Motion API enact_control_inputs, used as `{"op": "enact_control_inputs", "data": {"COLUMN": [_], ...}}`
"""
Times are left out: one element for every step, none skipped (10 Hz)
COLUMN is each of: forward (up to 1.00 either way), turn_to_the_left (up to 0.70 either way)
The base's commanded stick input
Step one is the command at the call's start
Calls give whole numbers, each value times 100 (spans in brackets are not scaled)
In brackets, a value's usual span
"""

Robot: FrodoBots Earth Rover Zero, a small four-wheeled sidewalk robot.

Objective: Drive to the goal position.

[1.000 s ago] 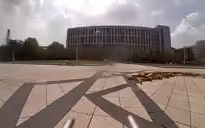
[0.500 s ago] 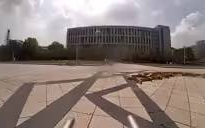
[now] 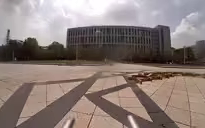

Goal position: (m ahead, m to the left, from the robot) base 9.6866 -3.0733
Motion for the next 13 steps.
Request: {"op": "enact_control_inputs", "data": {"forward": [5, 5, 5, 5, 5, 5, 5, 5, 5, 5, 5, 5, 5], "turn_to_the_left": [0, 0, 0, 0, 0, 0, 0, 0, 0, 0, 0, 0, 0]}}
